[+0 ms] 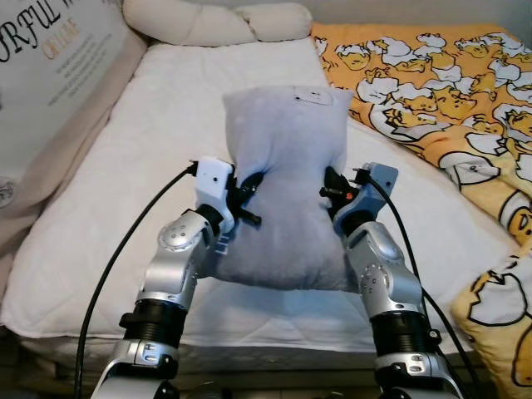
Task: Clean up the room
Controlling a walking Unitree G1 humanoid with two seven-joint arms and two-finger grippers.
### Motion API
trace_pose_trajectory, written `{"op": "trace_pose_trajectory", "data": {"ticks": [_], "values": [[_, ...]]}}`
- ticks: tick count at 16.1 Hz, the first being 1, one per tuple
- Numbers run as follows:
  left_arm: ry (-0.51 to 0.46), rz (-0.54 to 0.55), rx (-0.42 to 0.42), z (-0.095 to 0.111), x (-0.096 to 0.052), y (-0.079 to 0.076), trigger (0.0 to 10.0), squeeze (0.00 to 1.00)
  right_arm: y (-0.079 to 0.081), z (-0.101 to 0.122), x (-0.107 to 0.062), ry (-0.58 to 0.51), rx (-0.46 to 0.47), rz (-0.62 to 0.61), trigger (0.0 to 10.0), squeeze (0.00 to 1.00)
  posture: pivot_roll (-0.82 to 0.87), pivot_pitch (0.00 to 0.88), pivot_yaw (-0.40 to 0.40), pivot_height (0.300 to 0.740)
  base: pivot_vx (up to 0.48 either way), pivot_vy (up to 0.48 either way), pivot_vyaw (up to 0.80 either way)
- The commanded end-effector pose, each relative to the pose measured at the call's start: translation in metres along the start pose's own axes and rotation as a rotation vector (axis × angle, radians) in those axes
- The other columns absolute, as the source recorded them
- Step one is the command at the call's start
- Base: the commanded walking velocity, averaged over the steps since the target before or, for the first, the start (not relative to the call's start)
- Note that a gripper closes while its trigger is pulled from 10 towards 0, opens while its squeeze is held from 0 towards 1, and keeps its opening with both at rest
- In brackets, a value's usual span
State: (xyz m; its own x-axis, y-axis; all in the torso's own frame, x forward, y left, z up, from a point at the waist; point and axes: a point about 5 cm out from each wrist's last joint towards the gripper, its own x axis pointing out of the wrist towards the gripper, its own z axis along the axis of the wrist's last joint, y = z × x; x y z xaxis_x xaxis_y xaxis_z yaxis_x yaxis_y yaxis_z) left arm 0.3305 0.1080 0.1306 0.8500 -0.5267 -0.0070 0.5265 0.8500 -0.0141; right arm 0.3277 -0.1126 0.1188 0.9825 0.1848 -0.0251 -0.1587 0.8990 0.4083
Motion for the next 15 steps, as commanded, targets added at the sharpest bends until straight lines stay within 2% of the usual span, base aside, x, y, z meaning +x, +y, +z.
{"op": "trace_pose_trajectory", "data": {"ticks": [1,6,9,13,15], "values": [[-0.024,0.028,0.028,0.0084,-0.0019,0.0051,10.0,0.0,0.0089,0.0056,0.0011,-0.025,-0.003,0.021,10.0,0.0,-0.05,0.0,0.004,0.74,0.0,0.33,0.0],[-0.013,0.042,0.046,0.0092,-0.002,0.0055,10.0,0.0,0.0108,0.0053,0.0014,-0.018,0.006,0.021,10.0,0.0,-0.04,0.0,-0.002,0.74,0.0,0.349,0.0],[-0.009,0.019,0.059,0.0108,-0.002,0.0023,10.0,0.0,0.0106,0.0049,0.0009,-0.015,0.021,0.007,10.0,0.0,-0.04,0.0,0.002,0.74,0.0,0.354,-0.67],[0.0,0.012,0.066,0.0104,0.0008,0.001,10.0,0.0,0.0092,0.0052,0.0021,-0.017,0.038,0.004,10.0,0.0,-0.04,0.0,0.006,0.74,0.0,0.352,0.0],[0.001,0.007,0.069,0.0107,0.0016,0.0002,10.0,0.0,0.0053,0.0084,0.0015,-0.05,0.081,-0.008,10.0,0.0,-0.04,0.0,0.001,0.74,0.0,0.352,0.0]]}}
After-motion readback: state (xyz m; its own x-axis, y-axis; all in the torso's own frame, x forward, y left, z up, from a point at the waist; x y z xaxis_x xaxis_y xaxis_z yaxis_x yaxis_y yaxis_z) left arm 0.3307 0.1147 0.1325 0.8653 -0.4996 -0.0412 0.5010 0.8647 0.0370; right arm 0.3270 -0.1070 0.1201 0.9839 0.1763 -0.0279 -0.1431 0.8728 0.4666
